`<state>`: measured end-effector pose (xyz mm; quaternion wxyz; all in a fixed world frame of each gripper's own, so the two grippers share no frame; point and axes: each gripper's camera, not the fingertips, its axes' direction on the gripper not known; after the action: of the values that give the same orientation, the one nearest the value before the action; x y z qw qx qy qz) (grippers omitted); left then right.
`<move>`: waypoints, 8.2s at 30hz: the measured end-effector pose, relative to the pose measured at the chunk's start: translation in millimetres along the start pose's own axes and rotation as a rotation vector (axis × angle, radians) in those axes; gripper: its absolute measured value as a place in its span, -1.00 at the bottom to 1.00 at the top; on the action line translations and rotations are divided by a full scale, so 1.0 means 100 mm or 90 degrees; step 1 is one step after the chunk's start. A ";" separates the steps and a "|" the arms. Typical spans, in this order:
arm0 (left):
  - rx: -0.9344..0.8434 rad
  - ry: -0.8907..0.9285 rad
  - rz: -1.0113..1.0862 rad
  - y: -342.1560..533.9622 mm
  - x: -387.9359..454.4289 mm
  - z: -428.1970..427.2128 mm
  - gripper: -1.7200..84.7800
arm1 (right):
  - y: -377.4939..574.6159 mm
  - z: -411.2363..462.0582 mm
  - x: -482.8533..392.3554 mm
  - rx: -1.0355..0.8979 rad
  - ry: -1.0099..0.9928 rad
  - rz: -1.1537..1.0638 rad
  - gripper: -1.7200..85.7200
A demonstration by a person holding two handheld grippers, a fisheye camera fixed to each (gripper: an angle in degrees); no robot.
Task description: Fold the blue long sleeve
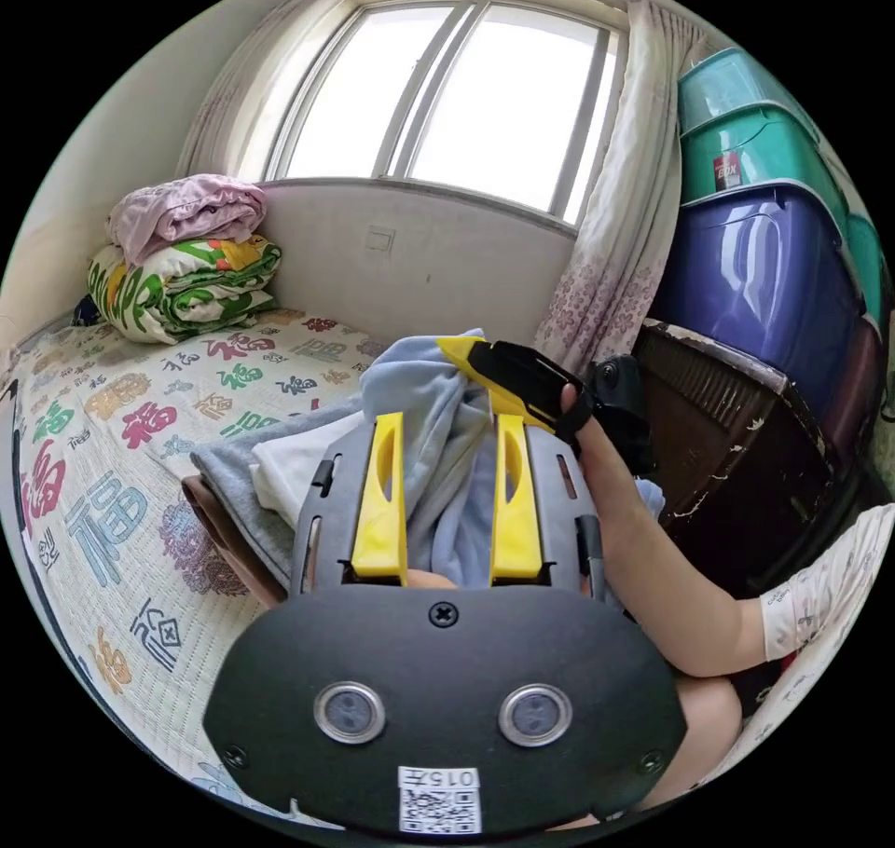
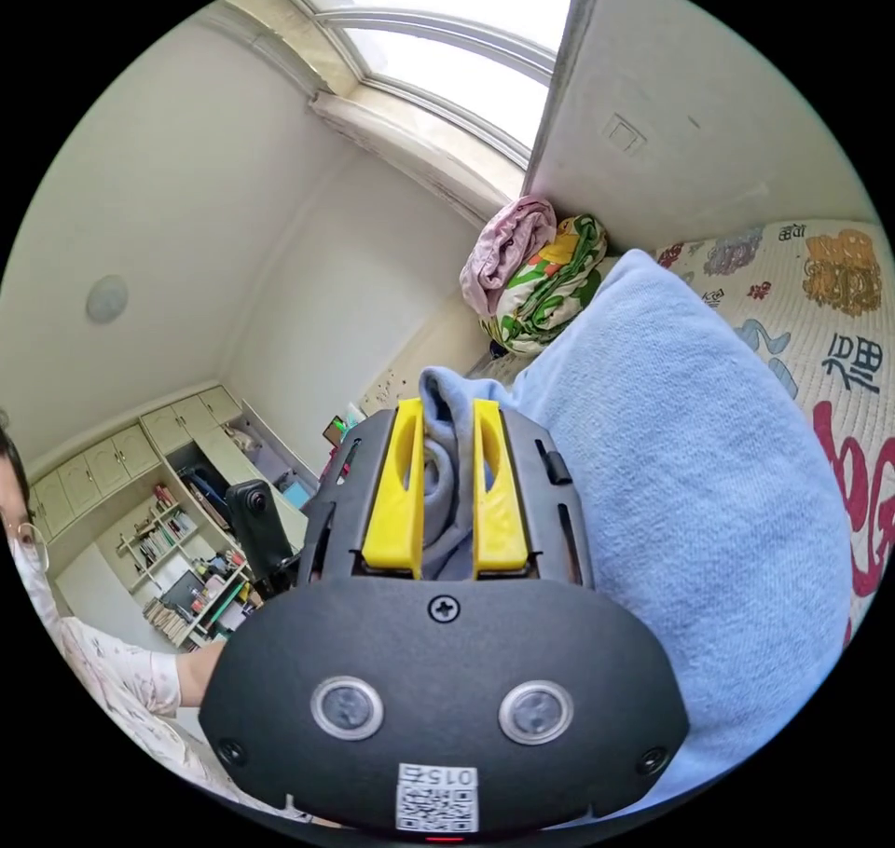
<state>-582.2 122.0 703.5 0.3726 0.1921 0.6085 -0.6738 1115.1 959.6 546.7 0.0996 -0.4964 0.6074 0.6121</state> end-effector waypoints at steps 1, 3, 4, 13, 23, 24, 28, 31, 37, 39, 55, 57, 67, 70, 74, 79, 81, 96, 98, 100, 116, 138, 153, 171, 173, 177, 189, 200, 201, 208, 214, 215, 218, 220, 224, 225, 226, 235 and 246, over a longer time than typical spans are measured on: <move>-0.004 0.003 0.000 0.01 0.01 0.02 -0.64 | 0.01 -0.02 0.01 0.002 -0.002 0.006 -0.77; -0.017 -0.003 -0.001 0.04 0.08 0.10 -0.63 | 0.07 -0.06 -0.01 0.007 0.001 0.011 -0.77; -0.020 -0.010 0.001 0.06 0.10 0.11 -0.64 | 0.08 -0.07 -0.01 0.006 0.001 0.011 -0.77; -0.008 -0.031 -0.019 0.55 0.07 -0.10 -0.64 | 0.44 -0.31 0.00 0.034 -0.027 0.012 -0.79; 0.031 -0.054 -0.119 1.19 -0.06 -0.49 -0.65 | 0.96 -0.39 0.15 0.030 -0.005 -0.016 -0.83; 0.043 -0.050 -0.163 1.29 -0.13 -0.55 -0.69 | 1.02 -0.40 0.18 0.032 -0.004 -0.020 -0.83; 0.086 -0.006 -0.262 1.72 -0.37 -0.80 -0.82 | 1.22 -0.43 0.30 0.031 -0.007 -0.024 -0.83; 0.108 -0.044 -0.316 2.07 -0.41 -1.21 -0.88 | 1.40 -0.60 0.33 0.081 0.033 -0.026 -0.85; 0.183 -0.066 -0.243 2.49 0.18 -2.56 -0.92 | 1.62 -1.19 -0.66 0.070 0.085 -0.238 -0.86; 0.232 -0.066 -0.193 2.77 0.59 -3.38 -0.92 | 1.75 -1.52 -1.16 0.088 0.090 -0.331 -0.86; 0.393 -0.402 -0.042 6.24 3.55 -9.97 -0.93 | 2.84 -1.95 -1.02 0.032 -0.149 -0.220 -0.87; 0.403 -0.425 -0.054 6.73 3.95 -10.39 -0.93 | 2.96 -1.81 -1.00 0.003 -0.192 -0.213 -0.87; 0.372 -0.485 -0.271 8.08 3.24 -10.59 -0.90 | 2.94 -0.23 -0.26 -0.164 -0.029 -0.176 -0.87; 0.249 -0.549 -0.375 8.33 2.38 -10.09 -0.87 | 2.95 0.62 0.29 -0.260 0.076 -0.124 -0.86; 0.115 -0.549 -0.480 8.67 2.02 -9.65 -0.81 | 2.90 0.82 0.70 -0.334 0.129 -0.144 -0.87; 0.114 -0.553 -0.489 9.16 2.70 -9.90 -0.77 | 2.75 0.34 1.43 -0.408 0.115 -0.170 -0.82; 0.106 -0.539 -0.542 9.50 2.95 -10.03 -0.71 | 2.68 0.10 1.90 -0.424 0.140 -0.126 -0.80; 0.038 -0.468 -0.709 10.15 3.44 -9.61 -0.65 | 2.73 0.39 3.59 -0.589 0.282 -0.141 -0.72; 0.011 -0.462 -0.730 10.15 3.42 -9.54 -0.70 | 2.66 0.44 3.77 -0.592 0.296 -0.143 -0.74; -0.005 -0.443 -0.758 10.18 3.39 -9.47 -0.79 | 2.59 0.48 3.99 -0.605 0.299 -0.124 -0.78; 0.044 -0.480 -0.681 9.80 4.50 -9.45 -0.98 | 2.22 0.54 5.76 -0.598 0.352 -0.168 -0.95; 0.406 -0.454 -0.725 9.02 5.78 -8.58 -0.98 | 3.49 1.97 7.27 -0.602 0.520 -0.442 -0.97; 0.564 -0.344 -0.870 9.10 5.90 -7.81 -0.98 | 5.40 2.44 8.95 -0.613 0.694 -0.728 -0.98; 0.610 -0.248 -0.915 9.37 5.92 -7.76 -0.98 | 5.69 2.38 11.13 -0.667 0.774 -0.903 -0.97; 0.603 -0.249 -0.915 9.37 5.92 -7.79 -0.98 | 5.68 2.37 11.28 -0.665 0.776 -0.902 -0.97; 0.600 -0.248 -0.917 9.37 5.93 -7.81 -0.98 | 5.64 2.33 11.61 -0.663 0.777 -0.904 -0.97; 0.588 -0.267 -0.912 9.39 5.94 -7.97 -0.98 | 5.52 2.28 12.23 -0.657 0.769 -0.901 -0.97; 0.582 -0.279 -0.901 9.47 5.89 -8.18 -0.98 | 5.45 2.29 12.39 -0.652 0.756 -0.889 -0.97; 0.584 -0.280 -0.901 9.49 5.88 -8.20 -0.98 | 5.45 2.30 12.39 -0.651 0.756 -0.892 -0.97; 0.588 -0.276 -0.900 9.62 5.82 -8.35 -0.98 | 5.46 2.34 12.29 -0.645 0.748 -0.893 -0.97; 0.607 -0.256 -0.910 9.80 5.71 -8.48 -0.98 | 5.50 2.41 12.09 -0.653 0.748 -0.902 -0.97; 0.607 -0.256 -0.907 9.82 5.69 -8.52 -0.98 | 5.51 2.42 12.04 -0.651 0.748 -0.899 -0.97; 0.610 -0.255 -0.905 9.89 5.63 -8.60 -0.98 | 5.55 2.46 11.89 -0.648 0.749 -0.902 -0.97; 0.612 -0.258 -0.907 9.94 5.60 -8.65 -0.98 | 5.57 2.48 11.79 -0.649 0.750 -0.908 -0.97; 0.614 -0.258 -0.905 10.01 5.51 -8.75 -0.98 | 5.61 2.53 11.53 -0.648 0.748 -0.906 -0.97; 0.617 -0.255 -0.903 10.03 5.48 -8.78 -0.98 | 5.62 2.54 11.44 -0.647 0.745 -0.904 -0.97; 0.620 -0.251 -0.902 10.04 5.47 -8.79 -0.98 | 5.62 2.54 11.40 -0.646 0.744 -0.902 -0.97; 0.636 -0.245 -0.890 10.06 5.24 -8.94 -0.98 | 5.65 2.61 10.67 -0.645 0.721 -0.883 -0.97; 0.626 -0.302 -0.775 9.30 4.96 -8.93 -0.98 | 5.33 2.56 9.56 -0.678 0.593 -0.774 -0.97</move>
<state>-393.8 865.9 -445.2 -0.0666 -0.1784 0.1462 -0.9708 138.0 585.7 134.9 -0.0916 -0.9049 -0.1385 0.3918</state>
